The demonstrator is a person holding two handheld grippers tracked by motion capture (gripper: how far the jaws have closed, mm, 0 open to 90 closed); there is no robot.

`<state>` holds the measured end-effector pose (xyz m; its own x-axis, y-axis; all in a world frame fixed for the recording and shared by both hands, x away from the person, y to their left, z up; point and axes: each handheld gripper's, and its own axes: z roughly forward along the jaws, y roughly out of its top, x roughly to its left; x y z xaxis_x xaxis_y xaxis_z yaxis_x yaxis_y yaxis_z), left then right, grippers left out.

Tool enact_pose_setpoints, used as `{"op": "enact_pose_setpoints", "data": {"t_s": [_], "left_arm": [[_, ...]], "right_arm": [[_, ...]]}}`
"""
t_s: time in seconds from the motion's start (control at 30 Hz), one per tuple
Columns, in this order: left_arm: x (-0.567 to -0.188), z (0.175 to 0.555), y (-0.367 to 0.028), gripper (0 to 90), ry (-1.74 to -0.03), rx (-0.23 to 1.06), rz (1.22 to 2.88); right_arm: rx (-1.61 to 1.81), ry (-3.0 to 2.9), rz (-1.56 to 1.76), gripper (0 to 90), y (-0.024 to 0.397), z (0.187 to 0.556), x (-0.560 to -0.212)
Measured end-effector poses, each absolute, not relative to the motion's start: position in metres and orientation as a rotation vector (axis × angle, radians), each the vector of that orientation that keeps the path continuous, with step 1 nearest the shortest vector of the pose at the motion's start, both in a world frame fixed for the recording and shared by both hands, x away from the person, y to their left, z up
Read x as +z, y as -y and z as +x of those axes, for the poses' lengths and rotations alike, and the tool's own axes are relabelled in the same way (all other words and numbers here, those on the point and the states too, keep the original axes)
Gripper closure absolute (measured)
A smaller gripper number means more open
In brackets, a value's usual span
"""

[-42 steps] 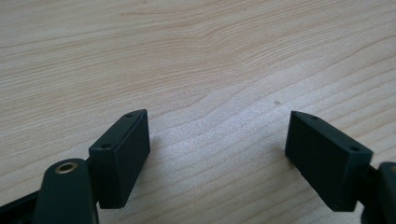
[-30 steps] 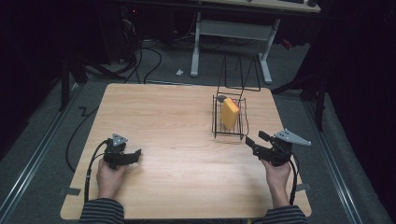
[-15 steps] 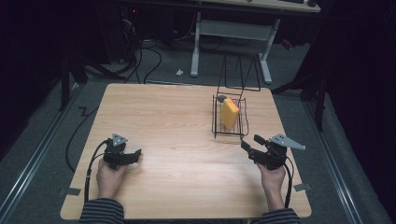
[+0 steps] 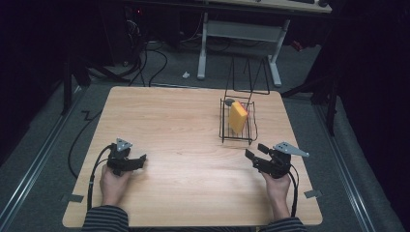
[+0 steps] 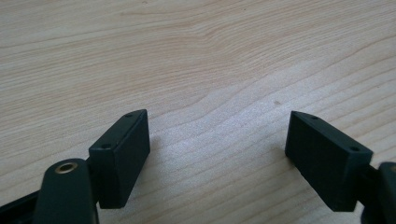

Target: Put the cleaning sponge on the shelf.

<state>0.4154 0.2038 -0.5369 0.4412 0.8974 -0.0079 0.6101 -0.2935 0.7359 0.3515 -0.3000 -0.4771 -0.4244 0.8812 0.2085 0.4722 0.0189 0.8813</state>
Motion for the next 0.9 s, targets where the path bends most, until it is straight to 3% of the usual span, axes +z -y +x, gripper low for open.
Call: {"op": "enact_pose_setpoints", "data": {"t_s": [0.9], "left_arm": [[-0.537,0.415,-0.204,22.5,-1.262,0.544,2.018]], "right_arm": [[1.274,-2.029,1.383,36.6,0.282,0.371,-0.505]]}}
